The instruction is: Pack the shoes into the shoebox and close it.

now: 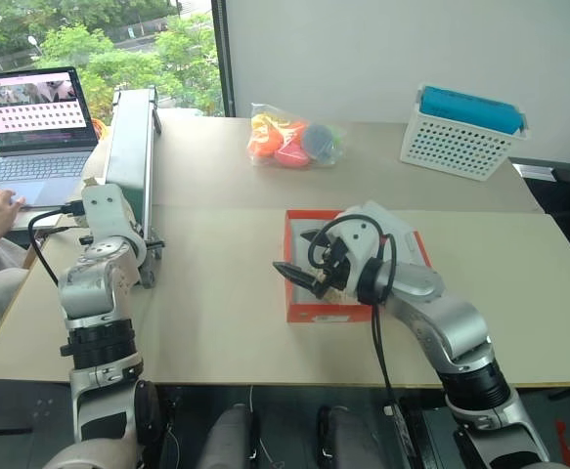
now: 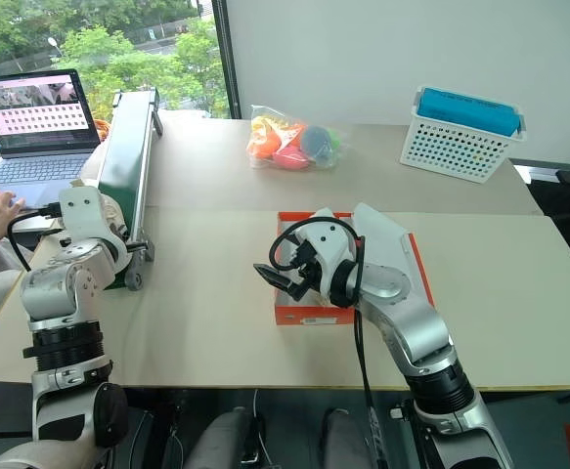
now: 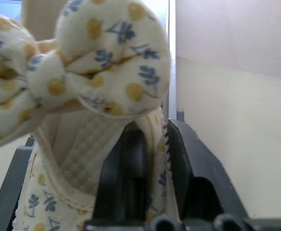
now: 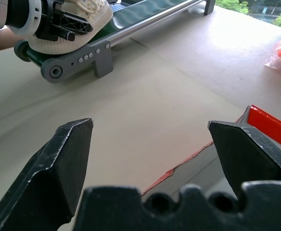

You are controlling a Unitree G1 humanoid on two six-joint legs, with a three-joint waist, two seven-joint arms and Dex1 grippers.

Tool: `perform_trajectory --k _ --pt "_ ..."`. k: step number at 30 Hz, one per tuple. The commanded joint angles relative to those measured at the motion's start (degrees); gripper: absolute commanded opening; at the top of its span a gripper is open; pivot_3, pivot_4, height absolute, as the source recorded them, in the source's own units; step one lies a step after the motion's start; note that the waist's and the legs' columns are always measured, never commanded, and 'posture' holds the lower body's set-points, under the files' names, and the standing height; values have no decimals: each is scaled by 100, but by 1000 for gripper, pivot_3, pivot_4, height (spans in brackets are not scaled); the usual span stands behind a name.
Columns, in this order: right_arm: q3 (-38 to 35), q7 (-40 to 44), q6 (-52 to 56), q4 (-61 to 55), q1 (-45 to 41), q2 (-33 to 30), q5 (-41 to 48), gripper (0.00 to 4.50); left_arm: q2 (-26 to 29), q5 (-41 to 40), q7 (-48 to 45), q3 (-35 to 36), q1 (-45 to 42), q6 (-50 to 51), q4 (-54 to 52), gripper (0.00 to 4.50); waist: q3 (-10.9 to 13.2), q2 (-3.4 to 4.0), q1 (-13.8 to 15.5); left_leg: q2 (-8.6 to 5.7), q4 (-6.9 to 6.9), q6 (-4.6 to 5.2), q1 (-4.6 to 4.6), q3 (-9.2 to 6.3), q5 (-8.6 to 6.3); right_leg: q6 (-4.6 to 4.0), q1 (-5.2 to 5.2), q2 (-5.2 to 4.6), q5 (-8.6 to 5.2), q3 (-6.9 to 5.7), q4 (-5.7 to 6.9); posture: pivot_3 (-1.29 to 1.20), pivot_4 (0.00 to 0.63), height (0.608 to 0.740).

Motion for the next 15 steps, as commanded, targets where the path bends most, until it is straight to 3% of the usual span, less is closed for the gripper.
perform_trajectory --k 1,7,10,15 --pt "-151 -26 -9 -149 -79 7 -35 4500 -19 -28 32 54 -44 19 -17 844 0 0 0 0 0 0 0 0 0 0 0 0 0 0 0 0 150 708" --pt "-170 -47 -5 -122 -96 9 -47 4500 -55 -33 61 78 -38 -30 -64 844 0 0 0 0 0 0 0 0 0 0 0 0 0 0 0 0 150 708" --pt "-188 -48 2 -99 -113 9 -46 4500 -68 -23 53 60 -14 -158 -139 82 0 0 1 0 0 0 0 0 0 0 0 0 0 0 0 0 150 708" --pt "-205 -45 19 -73 -135 9 -44 4500 -85 -17 79 82 -6 -200 -197 82 0 0 7 0 0 1 0 0 -1 0 0 0 0 0 0 0 150 708"
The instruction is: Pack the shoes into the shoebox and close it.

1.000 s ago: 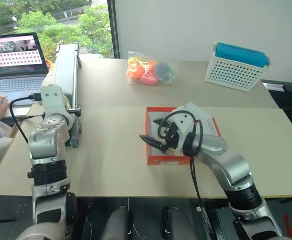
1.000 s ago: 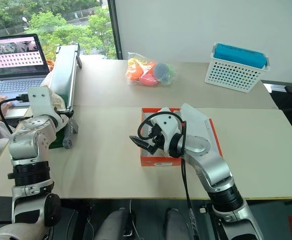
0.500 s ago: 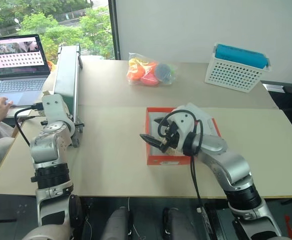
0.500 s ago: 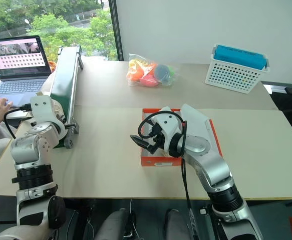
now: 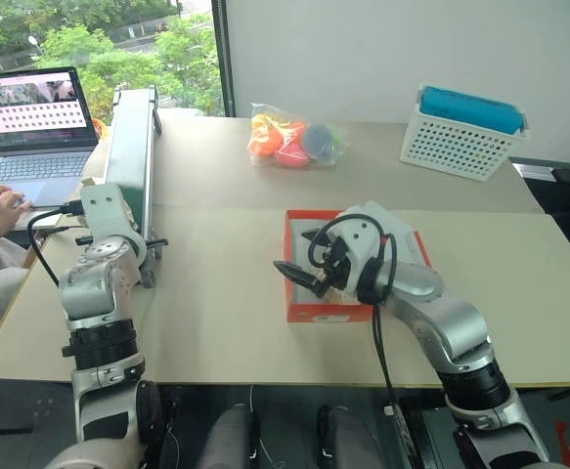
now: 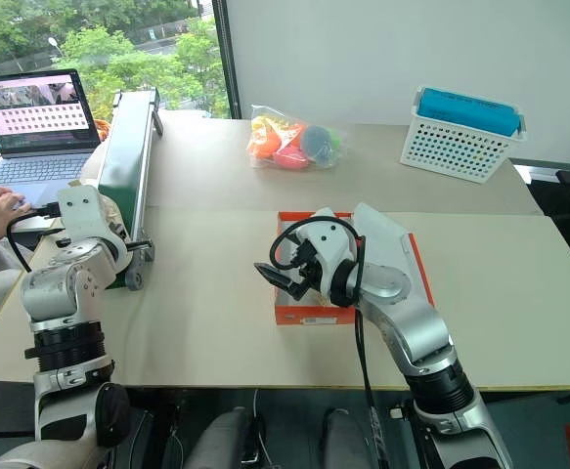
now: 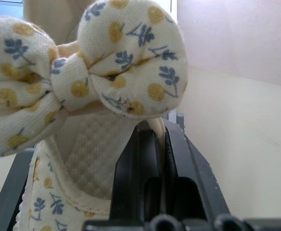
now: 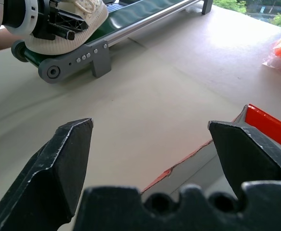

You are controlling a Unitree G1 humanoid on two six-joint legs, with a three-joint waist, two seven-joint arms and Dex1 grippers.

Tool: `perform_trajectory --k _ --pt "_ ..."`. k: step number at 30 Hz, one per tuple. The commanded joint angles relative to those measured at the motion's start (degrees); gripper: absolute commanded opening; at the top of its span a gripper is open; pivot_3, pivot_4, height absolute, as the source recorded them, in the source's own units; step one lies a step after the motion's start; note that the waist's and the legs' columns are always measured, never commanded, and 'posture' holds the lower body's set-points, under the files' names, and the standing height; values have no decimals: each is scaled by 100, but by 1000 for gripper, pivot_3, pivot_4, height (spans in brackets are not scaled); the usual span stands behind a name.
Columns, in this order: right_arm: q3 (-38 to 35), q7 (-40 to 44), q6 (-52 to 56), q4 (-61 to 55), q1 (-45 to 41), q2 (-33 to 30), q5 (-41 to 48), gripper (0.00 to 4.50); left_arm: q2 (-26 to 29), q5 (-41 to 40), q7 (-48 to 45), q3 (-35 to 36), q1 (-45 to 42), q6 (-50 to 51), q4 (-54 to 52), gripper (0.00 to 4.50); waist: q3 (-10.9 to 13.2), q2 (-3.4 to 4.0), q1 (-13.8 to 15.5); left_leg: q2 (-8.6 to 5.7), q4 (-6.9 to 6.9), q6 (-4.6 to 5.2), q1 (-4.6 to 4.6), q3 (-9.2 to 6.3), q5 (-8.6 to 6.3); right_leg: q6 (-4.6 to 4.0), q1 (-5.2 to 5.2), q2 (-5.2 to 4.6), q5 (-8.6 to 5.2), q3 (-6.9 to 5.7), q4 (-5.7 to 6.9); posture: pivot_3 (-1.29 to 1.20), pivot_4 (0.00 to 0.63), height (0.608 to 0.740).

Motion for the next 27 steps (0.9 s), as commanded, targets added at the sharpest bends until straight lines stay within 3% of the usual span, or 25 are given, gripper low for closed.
perform_trajectory --k 1,8,12,15,17,19,27 --pt "-191 -25 -3 -84 -145 8 -25 4500 -22 -37 14 48 -10 -256 -199 82 0 0 1 0 0 0 0 0 0 0 0 0 0 0 0 0 150 708" --pt "-395 -172 148 87 -291 106 39 4500 -277 -212 -218 -68 -107 -1682 -753 82 -1 -4 4 0 0 -31 -17 0 18 -1 -8 0 1 -3 -12 0 150 708" --pt "-1360 -890 1048 622 -892 735 667 4500 -482 -466 -674 -499 -98 -2296 -1228 82 -2 -5 -1 1 1 -33 -30 3 19 -4 -16 -1 3 -2 -13 0 150 708" --pt "-2293 -1486 2139 1173 -1633 1212 1344 4500 -721 -948 -1146 -802 -14 -2139 -1508 82 -2 -5 -2 3 2 -29 -29 2 17 -8 -18 -1 6 -3 -9 0 150 708" --pt "-3550 -2155 3109 1966 -2449 1683 2304 4500 -912 -1292 -1422 -1038 102 -1954 -1703 82 -2 -5 -6 5 2 -23 -30 2 14 -11 -18 -1 7 -4 -5 0 150 708" --pt "-4353 -2546 3716 2560 -3036 1883 2835 4500 -1005 -1518 -1609 -1234 182 -1805 -1817 82 -2 -4 -19 7 1 -24 -31 3 15 -12 -18 2 8 -6 8 0 150 708" --pt "-4769 -2897 4390 3031 -3514 1914 3272 4500 -1113 -2258 -2066 -1706 226 -1299 -2056 82 -1 -2 -84 7 0 17 -51 10 -8 -11 -30 9 8 -6 9 0 150 708"
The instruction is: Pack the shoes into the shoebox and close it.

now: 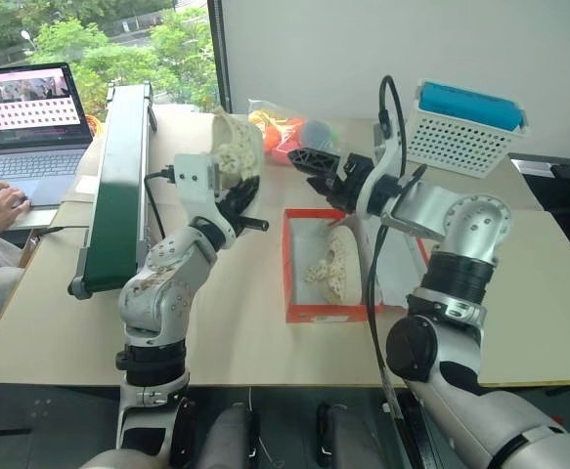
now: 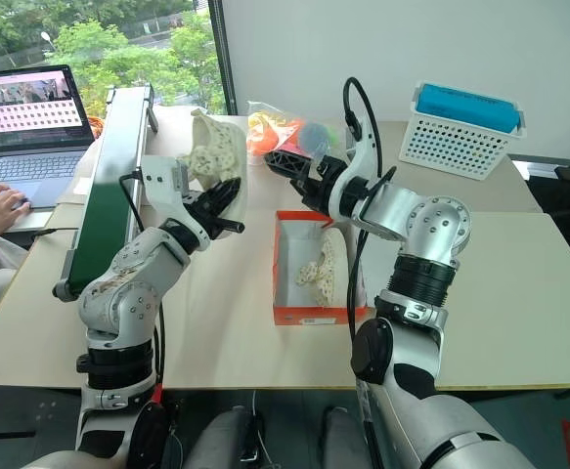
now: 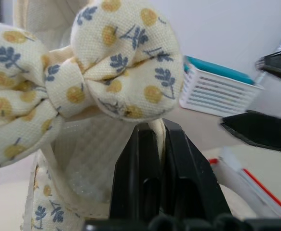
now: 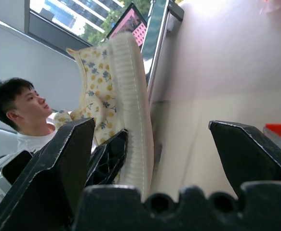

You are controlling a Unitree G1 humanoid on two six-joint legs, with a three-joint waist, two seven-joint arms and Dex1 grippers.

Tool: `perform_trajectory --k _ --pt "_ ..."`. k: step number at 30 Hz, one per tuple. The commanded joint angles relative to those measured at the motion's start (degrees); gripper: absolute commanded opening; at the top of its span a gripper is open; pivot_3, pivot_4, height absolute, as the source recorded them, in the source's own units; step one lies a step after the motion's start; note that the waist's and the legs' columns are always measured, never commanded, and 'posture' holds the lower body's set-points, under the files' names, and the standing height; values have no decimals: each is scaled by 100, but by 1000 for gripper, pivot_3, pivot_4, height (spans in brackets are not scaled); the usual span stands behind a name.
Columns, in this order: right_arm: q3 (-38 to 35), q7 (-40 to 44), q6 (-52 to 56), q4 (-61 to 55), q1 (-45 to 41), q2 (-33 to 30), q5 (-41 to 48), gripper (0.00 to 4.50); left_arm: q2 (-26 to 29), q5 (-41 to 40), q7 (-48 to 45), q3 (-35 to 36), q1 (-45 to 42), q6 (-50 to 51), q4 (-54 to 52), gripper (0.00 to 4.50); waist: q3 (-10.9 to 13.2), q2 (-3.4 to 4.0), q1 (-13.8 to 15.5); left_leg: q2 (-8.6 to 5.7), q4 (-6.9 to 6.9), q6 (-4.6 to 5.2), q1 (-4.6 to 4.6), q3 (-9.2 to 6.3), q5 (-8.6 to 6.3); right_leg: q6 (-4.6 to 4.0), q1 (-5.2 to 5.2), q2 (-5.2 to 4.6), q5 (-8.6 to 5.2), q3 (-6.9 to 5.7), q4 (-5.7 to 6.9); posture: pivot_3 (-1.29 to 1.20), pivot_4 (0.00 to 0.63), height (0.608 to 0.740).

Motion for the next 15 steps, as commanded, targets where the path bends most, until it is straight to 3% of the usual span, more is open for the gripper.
perform_trajectory --k 1,6,13,14,15 --pt "20 -50 158 -84 -158 5 216 4500 -13 -319 -210 -227 -79 114 -384 82 0 0 -11 -1 0 1 0 -1 0 0 0 0 0 0 1 0 150 708" --pt "-1 -141 63 -107 -165 144 264 4500 -113 -825 -261 -230 -100 491 -403 82 0 0 -64 0 0 1 1 -4 1 1 -1 4 0 0 1 0 150 708" --pt "37 -201 -38 -221 -151 274 273 4500 -32 -941 -309 -391 -47 582 -506 82 0 1 -78 2 -1 -1 0 -4 2 1 -3 8 0 1 1 0 150 708" --pt "35 -207 -50 -233 -139 295 288 4500 -31 -949 -302 -396 -41 585 -510 82 0 1 -77 2 -1 -1 0 -4 2 1 -3 8 0 1 0 0 0 708" --pt "42 -205 -76 -263 -123 328 304 4500 -28 -954 -298 -399 -36 589 -516 82 0 1 -77 2 -1 -1 0 -4 2 1 -3 8 0 1 0 0 0 708"
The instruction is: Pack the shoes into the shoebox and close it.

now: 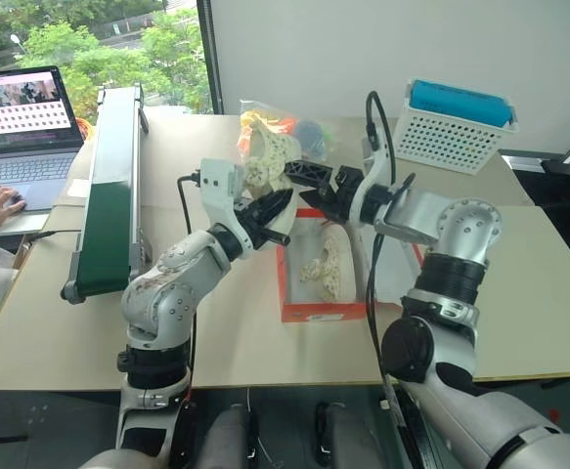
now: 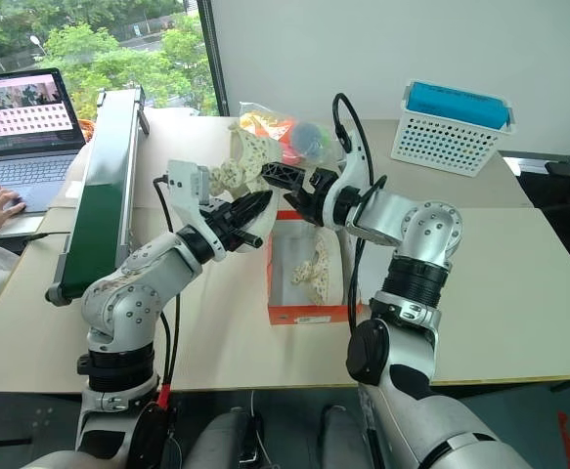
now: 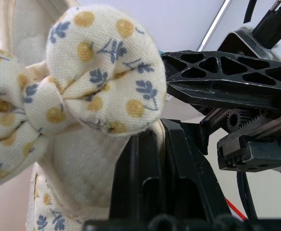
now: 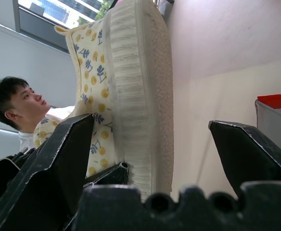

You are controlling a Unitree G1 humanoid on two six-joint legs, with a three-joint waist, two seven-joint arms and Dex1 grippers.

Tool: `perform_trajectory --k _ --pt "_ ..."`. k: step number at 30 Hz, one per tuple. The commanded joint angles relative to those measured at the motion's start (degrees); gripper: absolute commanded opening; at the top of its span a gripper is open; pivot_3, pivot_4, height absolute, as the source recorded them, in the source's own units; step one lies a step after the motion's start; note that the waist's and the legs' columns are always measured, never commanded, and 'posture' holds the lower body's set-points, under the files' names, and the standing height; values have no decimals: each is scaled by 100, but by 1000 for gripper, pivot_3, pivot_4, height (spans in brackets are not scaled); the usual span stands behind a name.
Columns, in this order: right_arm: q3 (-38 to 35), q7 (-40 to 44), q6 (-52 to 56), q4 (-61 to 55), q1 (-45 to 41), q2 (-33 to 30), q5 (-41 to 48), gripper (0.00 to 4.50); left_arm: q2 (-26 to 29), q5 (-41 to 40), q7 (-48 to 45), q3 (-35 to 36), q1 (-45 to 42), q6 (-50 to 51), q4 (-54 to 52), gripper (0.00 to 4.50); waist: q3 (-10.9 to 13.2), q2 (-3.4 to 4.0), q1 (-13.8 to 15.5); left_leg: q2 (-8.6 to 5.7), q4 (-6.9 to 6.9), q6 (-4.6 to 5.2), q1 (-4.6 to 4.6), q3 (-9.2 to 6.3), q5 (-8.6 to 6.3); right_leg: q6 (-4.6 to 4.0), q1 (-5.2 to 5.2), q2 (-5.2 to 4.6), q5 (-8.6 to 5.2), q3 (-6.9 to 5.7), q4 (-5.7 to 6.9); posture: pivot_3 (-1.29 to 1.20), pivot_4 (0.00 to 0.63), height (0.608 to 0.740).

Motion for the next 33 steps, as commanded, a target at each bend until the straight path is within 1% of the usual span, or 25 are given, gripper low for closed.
perform_trajectory --k 1,3,4,5,6,7,8,12,14,16,18,19,20,21,22,24,26,28,29,30,31,33 --pt "45 38 -149 -310 -110 140 304 4500 -38 -230 -108 -188 -31 44 -332 82 0 0 1 0 0 0 0 0 0 0 0 0 0 0 -1 0 0 708" --pt "78 53 -198 -374 -75 164 302 4001 -38 -224 -104 -190 -26 50 -334 0 0 0 3 0 0 0 0 0 0 0 0 0 0 0 -1 0 0 708" --pt "75 44 -212 -393 -65 175 303 3841 -37 -216 -104 -191 -25 52 -332 0 0 0 7 0 0 0 0 0 0 0 1 0 0 0 -1 0 0 708" --pt "72 34 -217 -414 -54 187 308 3427 -37 -209 -103 -193 -21 54 -334 0 0 0 8 -1 0 0 0 0 0 0 1 0 0 0 -2 0 0 708" --pt "85 39 -223 -438 -39 191 306 3166 -35 -203 -99 -196 -16 57 -338 0 0 0 7 -1 0 0 0 0 0 0 1 0 0 0 -2 0 0 708" --pt "96 40 -226 -455 -26 199 306 2670 -33 -196 -91 -197 -11 58 -339 0 0 0 7 0 0 0 0 0 0 0 1 0 0 0 -2 0 0 708" --pt "117 47 -231 -472 -15 203 302 2422 -31 -194 -86 -200 -7 60 -340 0 0 0 7 0 0 0 0 0 0 0 1 0 0 0 -2 0 0 708" --pt "185 44 -223 -487 -14 216 272 1010 6 -152 -92 -254 18 61 -346 0 0 0 4 0 0 0 0 0 0 0 0 0 0 0 -2 0 0 708" --pt "233 16 -208 -485 -23 215 226 762 101 -24 -92 -362 50 72 -341 0 0 0 5 0 0 0 0 0 0 0 0 0 0 0 -2 0 0 708" --pt "262 -4 -240 -500 -29 226 195 762 255 163 -142 -548 108 50 -343 0 0 1 5 0 0 0 0 0 0 0 0 0 0 0 -2 0 0 708" --pt "236 -58 -325 -510 -33 258 176 755 313 294 -150 -619 156 -78 -336 697 0 1 7 0 0 0 0 0 0 0 0 0 0 0 -2 0 0 708" --pt "201 -97 -372 -517 -38 278 175 755 342 336 -150 -642 175 -112 -330 943 0 1 7 0 0 0 0 0 0 0 0 0 0 0 -2 0 0 708" --pt "154 -138 -431 -517 -47 294 178 755 387 369 -171 -676 193 -124 -327 1368 0 1 7 0 0 0 0 0 0 0 0 0 0 0 -2 0 0 708" --pt "124 -163 -467 -515 -53 302 181 755 419 385 -189 -700 203 -123 -327 1613 0 1 7 0 0 0 0 0 0 0 0 0 0 0 -3 0 0 708" --pt "99 -191 -531 -525 -54 300 163 755 438 395 -196 -702 222 -134 -333 2068 1 1 6 0 0 0 0 0 0 0 0 0 0 0 -3 0 0 708" --pt "5 -290 -766 -504 -74 256 72 755 445 343 -192 -619 254 -122 -354 2745 0 1 6 0 0 0 0 0 0 0 0 0 0 0 -3 0 0 708" --pt "-110 -438 -1181 -430 -107 106 -164 755 468 268 -168 -470 284 -77 -398 2745 0 1 5 0 0 0 0 0 0 0 0 0 0 0 -3 0 0 708" --pt "101 -385 -1434 -424 -56 -206 -549 755 557 279 -175 -408 322 -56 -430 2745 1 1 5 1 -1 0 0 0 0 0 0 0 0 1 -3 0 0 708" --pt "128 -379 -1470 -386 -50 -310 -638 755 589 290 -173 -385 340 -53 -434 2745 -147 -24 -14 0 0 0 0 0 0 0 0 0 0 0 -3 0 0 708" --pt "93 -385 -1485 -318 -64 -407 -680 755 627 285 -182 -345 364 -47 -435 2745 -275 -45 -15 -6 -13 -51 -35 6 30 1 -44 -1 0 6 -4 0 0 708" --pt "74 -387 -1475 -278 -71 -480 -706 755 648 275 -194 -318 385 -46 -438 2745 -369 -68 -18 -20 -21 -66 -36 9 39 2 -52 0 -1 10 -4 0 0 708" --pt "127 -363 -1483 -241 -63 -644 -791 755 701 261 -228 -265 437 -26 -460 2745 -458 -93 -41 -24 -22 -66 -33 17 40 8 -47 1 -4 15 -11 0 0 708"
